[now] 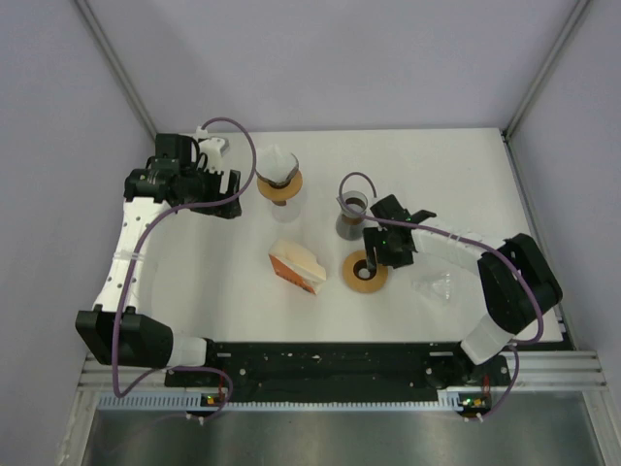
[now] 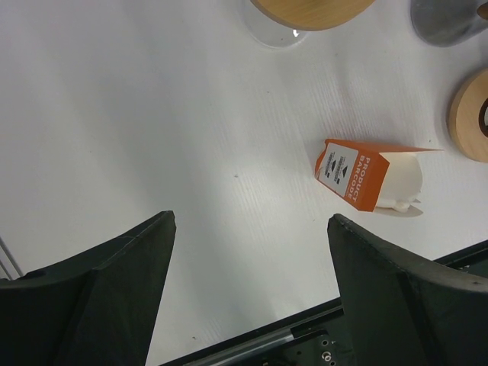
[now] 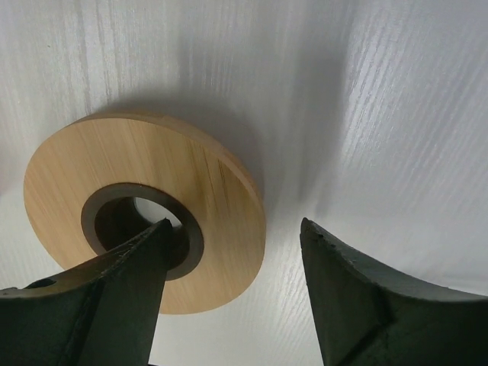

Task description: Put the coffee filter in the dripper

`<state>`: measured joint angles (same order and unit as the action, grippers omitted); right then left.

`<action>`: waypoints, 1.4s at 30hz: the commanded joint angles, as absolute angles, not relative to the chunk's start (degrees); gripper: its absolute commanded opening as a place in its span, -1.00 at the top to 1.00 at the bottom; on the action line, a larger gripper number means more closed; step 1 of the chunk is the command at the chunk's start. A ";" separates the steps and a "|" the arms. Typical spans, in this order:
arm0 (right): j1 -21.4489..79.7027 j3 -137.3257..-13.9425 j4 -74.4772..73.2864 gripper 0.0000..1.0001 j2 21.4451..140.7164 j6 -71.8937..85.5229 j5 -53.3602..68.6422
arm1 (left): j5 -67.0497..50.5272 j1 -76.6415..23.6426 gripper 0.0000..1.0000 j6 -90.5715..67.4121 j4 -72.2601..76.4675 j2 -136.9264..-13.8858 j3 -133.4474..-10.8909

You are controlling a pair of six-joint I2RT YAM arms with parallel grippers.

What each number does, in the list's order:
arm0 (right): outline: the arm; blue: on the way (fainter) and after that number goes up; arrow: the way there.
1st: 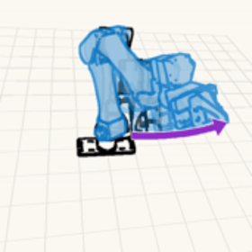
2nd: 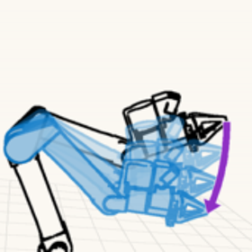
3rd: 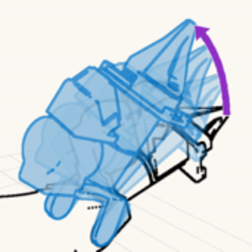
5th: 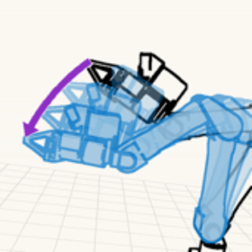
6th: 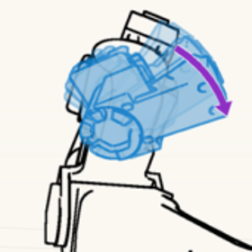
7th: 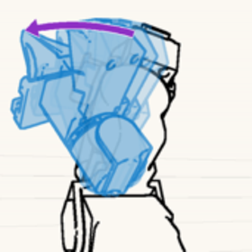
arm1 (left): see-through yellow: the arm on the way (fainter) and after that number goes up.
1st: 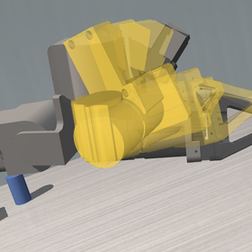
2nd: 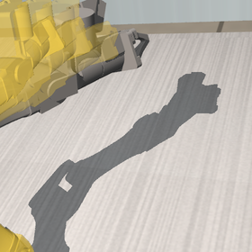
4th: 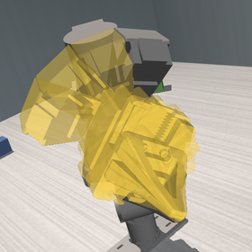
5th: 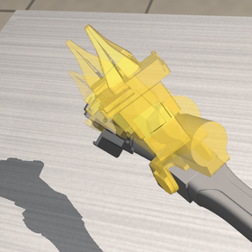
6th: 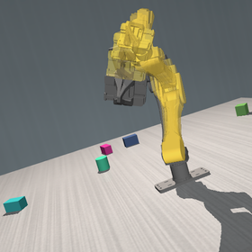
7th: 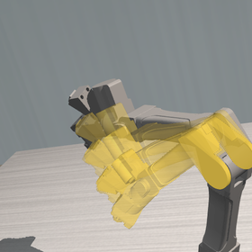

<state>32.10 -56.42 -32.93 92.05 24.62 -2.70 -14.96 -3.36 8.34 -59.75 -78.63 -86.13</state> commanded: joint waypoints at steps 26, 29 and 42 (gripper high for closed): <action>39.90 -81.01 -56.76 1.00 87.62 8.09 8.70 | -16.52 -2.81 -0.96 9.49 -58.89 -77.96 -85.96; 39.90 -91.46 -60.02 1.00 89.73 7.21 4.85 | -16.61 -2.99 -0.96 9.58 -58.89 -77.70 -85.69; 31.29 -127.43 -69.08 1.00 114.33 5.36 -4.40 | -16.35 -2.73 -0.95 9.75 -58.62 -76.73 -84.73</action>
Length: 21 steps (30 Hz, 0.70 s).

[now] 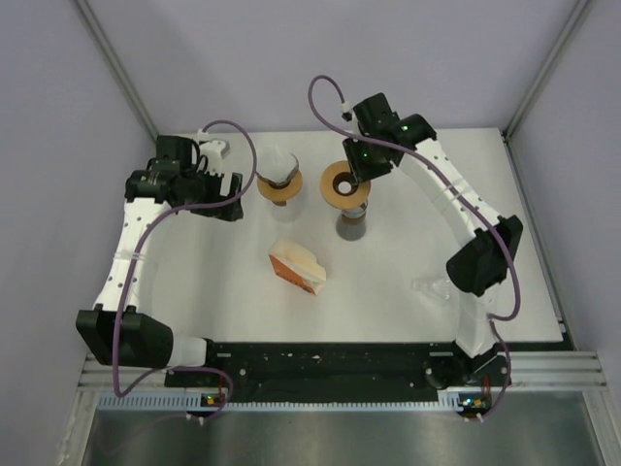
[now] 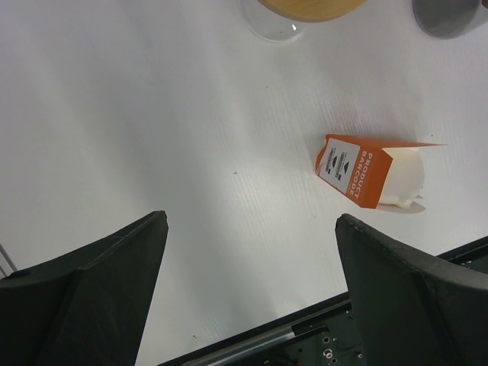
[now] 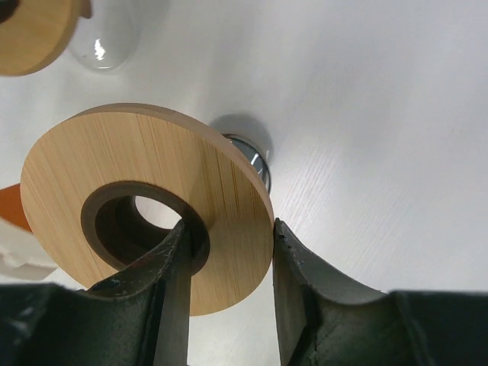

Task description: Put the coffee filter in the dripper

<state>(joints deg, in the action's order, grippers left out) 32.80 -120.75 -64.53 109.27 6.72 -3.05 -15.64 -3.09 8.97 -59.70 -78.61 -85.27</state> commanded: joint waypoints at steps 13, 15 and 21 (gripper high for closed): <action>28.74 -128.41 -71.72 1.00 121.90 4.13 -3.95 | -16.61 -2.46 -0.93 9.84 -58.18 -77.08 -84.20; 28.39 -128.15 -71.72 1.00 122.43 4.22 -3.96 | -16.70 -2.37 -0.93 9.93 -58.27 -77.17 -84.29; 27.77 -127.88 -71.28 0.81 123.57 3.96 -2.55 | -16.70 -2.37 -0.92 9.93 -58.27 -77.08 -84.20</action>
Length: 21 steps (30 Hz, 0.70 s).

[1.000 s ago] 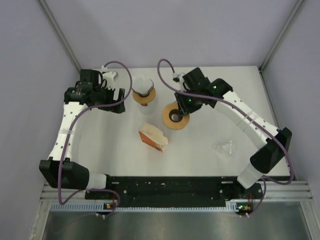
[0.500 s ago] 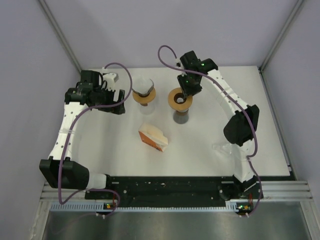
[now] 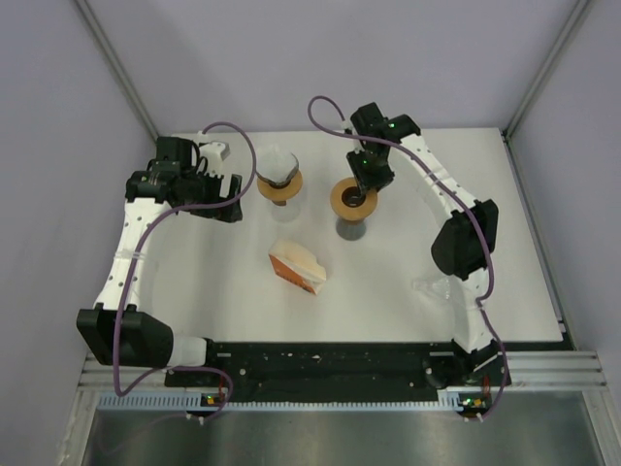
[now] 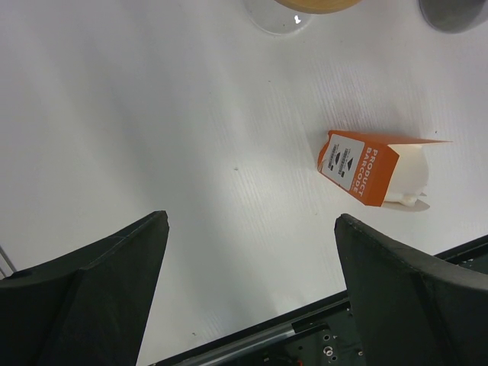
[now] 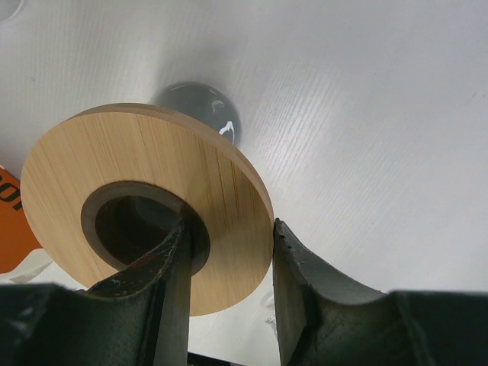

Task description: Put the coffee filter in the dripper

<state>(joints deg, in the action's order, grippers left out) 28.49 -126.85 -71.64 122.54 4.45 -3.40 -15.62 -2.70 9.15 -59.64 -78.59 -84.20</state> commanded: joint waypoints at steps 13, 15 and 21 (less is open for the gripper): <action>27.25 -127.27 -70.14 0.14 124.63 3.69 -0.26 | -17.32 -2.37 -0.91 9.84 -58.18 -77.52 -84.46; 27.33 -127.44 -70.14 -0.08 124.10 3.87 -0.35 | -17.49 -2.29 -0.91 9.93 -58.27 -77.52 -84.46; 27.25 -128.15 -69.79 -0.32 121.47 5.01 -2.37 | -18.02 -2.29 -0.91 9.84 -58.45 -77.78 -84.81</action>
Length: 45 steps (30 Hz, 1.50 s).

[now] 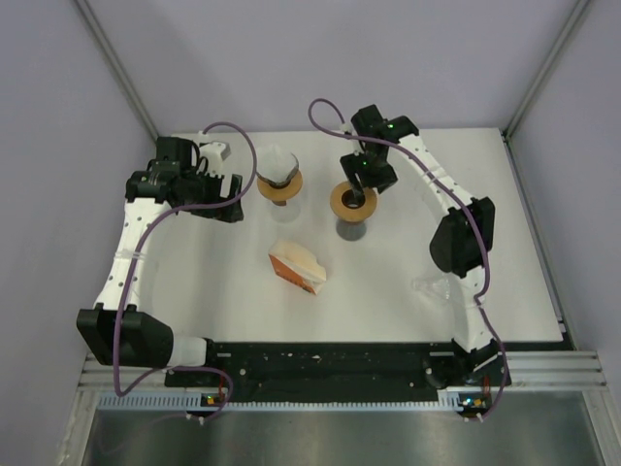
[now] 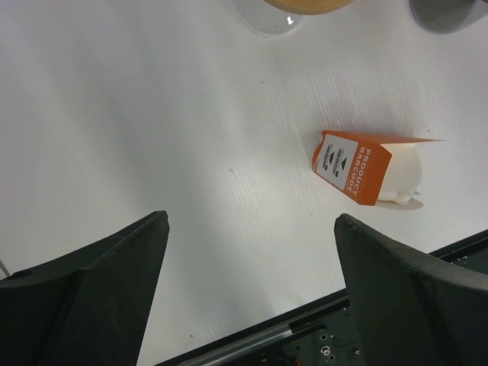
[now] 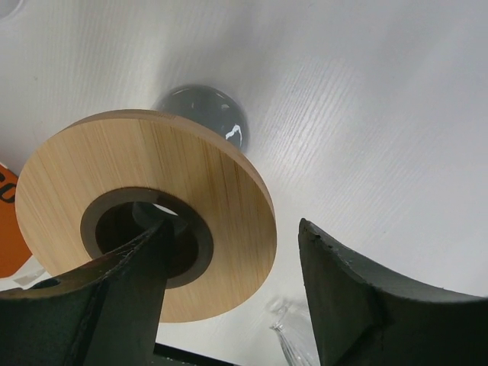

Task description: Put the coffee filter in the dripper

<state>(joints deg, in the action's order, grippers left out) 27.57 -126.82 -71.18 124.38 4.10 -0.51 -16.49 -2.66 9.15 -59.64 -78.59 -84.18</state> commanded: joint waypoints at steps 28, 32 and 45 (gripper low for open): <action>11.61 -67.26 -56.33 -0.51 70.06 23.28 -6.88 | -22.50 -2.29 -0.89 10.37 -58.80 -77.87 -84.81; 10.20 -59.61 -56.34 -0.52 65.85 29.25 -7.20 | -23.55 -2.29 -0.89 10.28 -58.97 -78.22 -84.99; 10.11 -42.90 -49.14 -0.33 58.36 36.91 -4.05 | -23.91 -2.29 -0.88 10.11 -59.15 -78.75 -85.25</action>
